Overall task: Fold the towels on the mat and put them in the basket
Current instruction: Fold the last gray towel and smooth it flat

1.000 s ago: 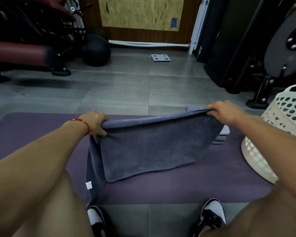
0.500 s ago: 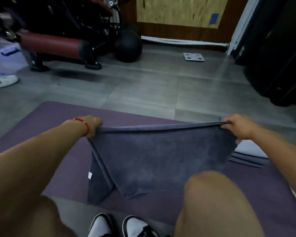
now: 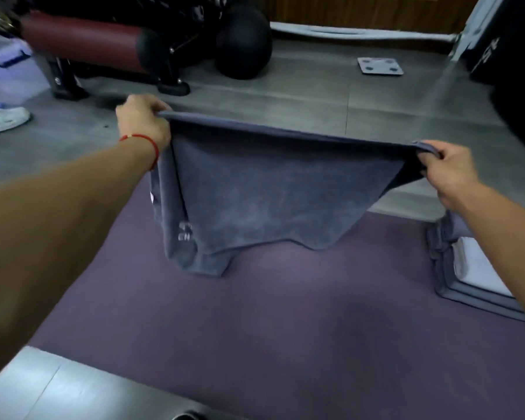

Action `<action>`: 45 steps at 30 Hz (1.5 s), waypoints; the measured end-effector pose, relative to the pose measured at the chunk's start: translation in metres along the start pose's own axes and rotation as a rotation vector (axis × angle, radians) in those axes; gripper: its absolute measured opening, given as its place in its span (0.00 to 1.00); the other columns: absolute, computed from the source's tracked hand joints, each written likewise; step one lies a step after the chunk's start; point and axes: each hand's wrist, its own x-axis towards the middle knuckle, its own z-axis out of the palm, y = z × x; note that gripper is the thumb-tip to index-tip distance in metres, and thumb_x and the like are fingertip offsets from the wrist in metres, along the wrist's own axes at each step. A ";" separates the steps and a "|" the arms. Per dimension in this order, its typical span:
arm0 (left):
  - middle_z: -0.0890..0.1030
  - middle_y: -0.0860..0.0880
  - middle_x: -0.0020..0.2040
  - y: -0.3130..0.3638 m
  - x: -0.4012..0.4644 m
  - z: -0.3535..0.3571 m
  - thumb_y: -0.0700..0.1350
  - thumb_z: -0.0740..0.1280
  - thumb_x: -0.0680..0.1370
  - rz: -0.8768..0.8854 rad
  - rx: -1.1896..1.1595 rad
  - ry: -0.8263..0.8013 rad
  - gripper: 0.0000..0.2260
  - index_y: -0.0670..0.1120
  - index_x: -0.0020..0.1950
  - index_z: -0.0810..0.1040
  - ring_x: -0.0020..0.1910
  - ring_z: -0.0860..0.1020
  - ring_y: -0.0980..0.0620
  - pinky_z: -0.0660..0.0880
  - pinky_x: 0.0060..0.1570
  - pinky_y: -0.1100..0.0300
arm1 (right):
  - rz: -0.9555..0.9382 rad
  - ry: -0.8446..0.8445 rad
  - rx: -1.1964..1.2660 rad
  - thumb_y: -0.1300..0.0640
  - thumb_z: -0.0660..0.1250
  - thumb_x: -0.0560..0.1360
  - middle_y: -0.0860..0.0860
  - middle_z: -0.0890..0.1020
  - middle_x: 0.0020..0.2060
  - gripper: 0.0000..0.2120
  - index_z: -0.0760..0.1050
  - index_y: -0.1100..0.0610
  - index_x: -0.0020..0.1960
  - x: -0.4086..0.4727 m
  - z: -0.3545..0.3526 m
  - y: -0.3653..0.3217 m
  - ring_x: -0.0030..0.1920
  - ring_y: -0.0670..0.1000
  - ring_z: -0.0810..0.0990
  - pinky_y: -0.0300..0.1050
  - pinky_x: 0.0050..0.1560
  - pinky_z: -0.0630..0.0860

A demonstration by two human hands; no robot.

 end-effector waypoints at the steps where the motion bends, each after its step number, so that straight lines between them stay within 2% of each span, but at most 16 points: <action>1: 0.84 0.39 0.49 0.004 0.000 -0.008 0.36 0.63 0.70 0.062 0.016 0.034 0.16 0.45 0.53 0.85 0.54 0.80 0.38 0.76 0.59 0.53 | -0.026 0.007 -0.005 0.67 0.63 0.78 0.52 0.80 0.51 0.15 0.80 0.60 0.62 -0.004 -0.003 -0.006 0.48 0.46 0.78 0.31 0.49 0.74; 3: 0.84 0.39 0.50 0.005 -0.010 -0.022 0.36 0.63 0.71 0.187 0.051 0.053 0.16 0.44 0.54 0.84 0.54 0.79 0.38 0.73 0.61 0.53 | -0.081 0.018 -0.030 0.67 0.64 0.78 0.52 0.80 0.52 0.14 0.80 0.61 0.62 -0.015 -0.012 -0.013 0.48 0.44 0.78 0.23 0.46 0.70; 7: 0.84 0.38 0.47 -0.029 -0.059 -0.021 0.35 0.66 0.73 0.304 0.128 -0.049 0.11 0.42 0.51 0.84 0.50 0.81 0.36 0.75 0.54 0.47 | -0.090 -0.048 -0.121 0.70 0.67 0.75 0.54 0.83 0.53 0.16 0.82 0.59 0.61 -0.054 -0.022 0.016 0.47 0.39 0.78 0.22 0.50 0.70; 9: 0.84 0.36 0.45 -0.067 -0.092 0.001 0.35 0.69 0.73 0.306 0.223 -0.140 0.08 0.42 0.50 0.85 0.46 0.81 0.32 0.76 0.49 0.44 | -0.029 -0.106 -0.161 0.69 0.70 0.74 0.54 0.85 0.53 0.17 0.83 0.52 0.57 -0.080 -0.020 0.051 0.46 0.39 0.81 0.30 0.55 0.75; 11: 0.83 0.36 0.44 -0.111 -0.127 0.033 0.36 0.71 0.73 0.248 0.313 -0.241 0.08 0.43 0.50 0.86 0.44 0.80 0.31 0.77 0.46 0.42 | 0.040 -0.172 -0.230 0.69 0.71 0.73 0.53 0.85 0.52 0.18 0.83 0.49 0.55 -0.111 -0.012 0.090 0.50 0.47 0.83 0.46 0.58 0.79; 15: 0.83 0.37 0.47 -0.199 -0.197 0.096 0.36 0.70 0.72 0.069 0.514 -0.546 0.11 0.44 0.53 0.85 0.46 0.80 0.33 0.79 0.46 0.43 | 0.069 -0.366 -0.508 0.71 0.72 0.71 0.57 0.84 0.56 0.15 0.86 0.58 0.54 -0.174 0.023 0.173 0.60 0.57 0.81 0.48 0.63 0.73; 18: 0.80 0.40 0.59 -0.235 -0.245 0.128 0.38 0.65 0.74 -0.019 0.680 -0.722 0.14 0.44 0.59 0.80 0.56 0.78 0.36 0.77 0.54 0.44 | 0.072 -0.494 -0.710 0.69 0.72 0.72 0.59 0.80 0.64 0.17 0.84 0.59 0.58 -0.214 0.047 0.226 0.67 0.63 0.74 0.52 0.71 0.67; 21: 0.75 0.40 0.61 -0.220 -0.281 0.147 0.41 0.68 0.68 0.154 0.800 -0.644 0.21 0.45 0.61 0.77 0.59 0.72 0.36 0.69 0.54 0.41 | 0.000 -0.436 -0.791 0.66 0.73 0.70 0.58 0.77 0.68 0.20 0.82 0.59 0.62 -0.236 0.055 0.250 0.68 0.63 0.72 0.54 0.72 0.67; 24: 0.73 0.40 0.63 -0.180 -0.313 0.172 0.49 0.67 0.67 0.433 0.568 -0.511 0.22 0.47 0.61 0.75 0.62 0.70 0.36 0.65 0.57 0.39 | 0.005 -0.266 -0.716 0.65 0.72 0.71 0.59 0.77 0.67 0.18 0.82 0.60 0.61 -0.248 0.053 0.252 0.66 0.63 0.72 0.50 0.71 0.65; 26: 0.72 0.42 0.65 -0.157 -0.325 0.195 0.53 0.62 0.73 0.569 0.400 -0.583 0.21 0.50 0.64 0.75 0.62 0.71 0.39 0.68 0.58 0.42 | 0.096 -0.096 -0.656 0.64 0.70 0.75 0.62 0.78 0.62 0.15 0.80 0.61 0.61 -0.247 0.053 0.249 0.62 0.64 0.74 0.50 0.68 0.68; 28: 0.73 0.46 0.65 -0.143 -0.332 0.219 0.56 0.62 0.76 0.648 0.390 -0.660 0.19 0.54 0.65 0.75 0.59 0.73 0.42 0.70 0.55 0.46 | 0.257 0.016 -0.627 0.61 0.69 0.77 0.65 0.79 0.56 0.14 0.77 0.64 0.61 -0.238 0.055 0.252 0.57 0.66 0.76 0.53 0.62 0.71; 32: 0.77 0.45 0.57 -0.131 -0.331 0.241 0.51 0.71 0.73 0.720 0.489 -0.644 0.13 0.52 0.56 0.79 0.52 0.75 0.42 0.73 0.46 0.46 | 0.580 -0.012 -0.540 0.57 0.73 0.75 0.62 0.84 0.52 0.16 0.78 0.64 0.59 -0.226 0.058 0.259 0.56 0.63 0.82 0.52 0.57 0.76; 35: 0.78 0.44 0.52 -0.137 -0.330 0.240 0.46 0.66 0.72 0.894 0.496 -0.601 0.10 0.47 0.52 0.81 0.48 0.77 0.43 0.76 0.41 0.48 | 0.671 0.012 -0.451 0.57 0.75 0.74 0.60 0.84 0.54 0.17 0.79 0.63 0.59 -0.233 0.049 0.251 0.58 0.60 0.82 0.49 0.62 0.74; 39: 0.79 0.45 0.50 -0.137 -0.343 0.227 0.45 0.61 0.76 0.976 0.426 -0.595 0.11 0.45 0.52 0.81 0.46 0.78 0.43 0.76 0.43 0.49 | 0.761 -0.003 -0.417 0.57 0.76 0.73 0.57 0.84 0.53 0.17 0.80 0.62 0.59 -0.267 0.020 0.243 0.58 0.57 0.81 0.44 0.60 0.73; 42: 0.80 0.45 0.48 -0.133 -0.363 0.210 0.46 0.58 0.75 0.994 0.383 -0.675 0.12 0.46 0.51 0.79 0.44 0.79 0.44 0.77 0.42 0.51 | 0.736 -0.089 -0.534 0.56 0.75 0.73 0.57 0.85 0.49 0.11 0.82 0.60 0.53 -0.302 -0.001 0.245 0.55 0.59 0.82 0.46 0.58 0.74; 45: 0.81 0.49 0.44 -0.122 -0.380 0.197 0.50 0.61 0.72 1.044 0.385 -0.863 0.11 0.49 0.48 0.80 0.42 0.81 0.47 0.79 0.38 0.54 | 0.730 -0.157 -0.576 0.56 0.74 0.74 0.56 0.86 0.47 0.07 0.82 0.57 0.50 -0.328 -0.024 0.251 0.53 0.60 0.83 0.49 0.57 0.76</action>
